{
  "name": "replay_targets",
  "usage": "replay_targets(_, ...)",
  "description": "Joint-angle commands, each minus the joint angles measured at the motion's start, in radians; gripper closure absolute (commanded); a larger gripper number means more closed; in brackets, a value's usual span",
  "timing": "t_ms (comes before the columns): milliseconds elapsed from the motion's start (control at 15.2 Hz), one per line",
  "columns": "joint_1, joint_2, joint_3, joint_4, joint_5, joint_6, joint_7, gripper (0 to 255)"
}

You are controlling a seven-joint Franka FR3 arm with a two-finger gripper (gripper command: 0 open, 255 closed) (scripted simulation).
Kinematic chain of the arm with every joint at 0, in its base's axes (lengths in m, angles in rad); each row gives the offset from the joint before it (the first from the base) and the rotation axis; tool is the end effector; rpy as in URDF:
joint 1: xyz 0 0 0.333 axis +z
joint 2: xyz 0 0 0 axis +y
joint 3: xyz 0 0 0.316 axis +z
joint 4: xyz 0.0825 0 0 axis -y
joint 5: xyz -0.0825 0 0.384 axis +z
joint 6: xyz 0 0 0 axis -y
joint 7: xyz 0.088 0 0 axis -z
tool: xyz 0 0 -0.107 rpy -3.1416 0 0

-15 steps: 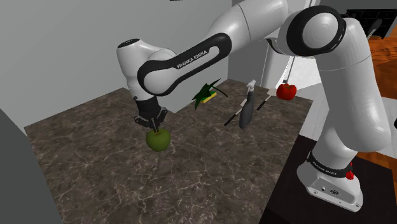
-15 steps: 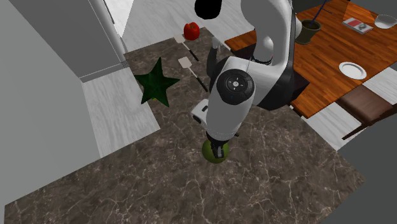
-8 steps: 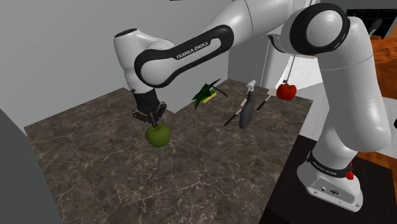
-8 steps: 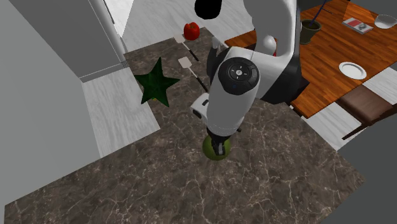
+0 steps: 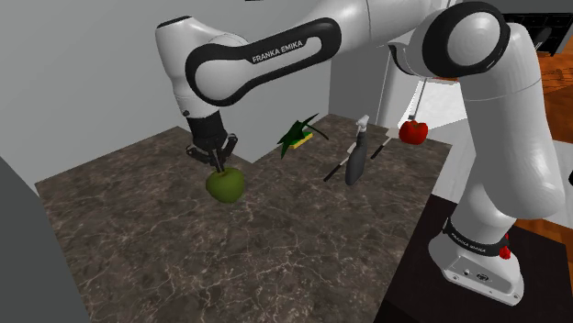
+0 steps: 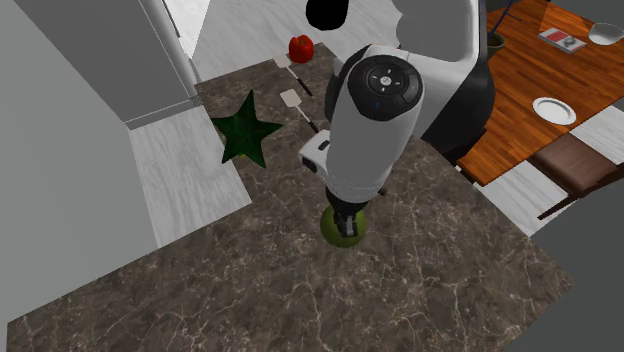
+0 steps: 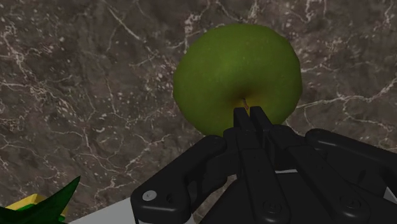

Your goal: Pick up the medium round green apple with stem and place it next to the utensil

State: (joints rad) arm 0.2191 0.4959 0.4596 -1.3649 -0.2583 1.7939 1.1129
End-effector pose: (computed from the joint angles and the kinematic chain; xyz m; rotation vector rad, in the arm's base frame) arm 0.5869 0.3678 0.4543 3.0358 -0.6492 0.0301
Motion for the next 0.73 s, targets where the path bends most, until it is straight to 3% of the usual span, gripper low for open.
replay_targets(0, 0.003, -0.001, 0.001, 0.027, 0.002, -0.027, -0.003, 255)
replay_targets(660, 0.026, 0.01, 0.003, 0.18, 0.001, -0.167, -0.016, 255)
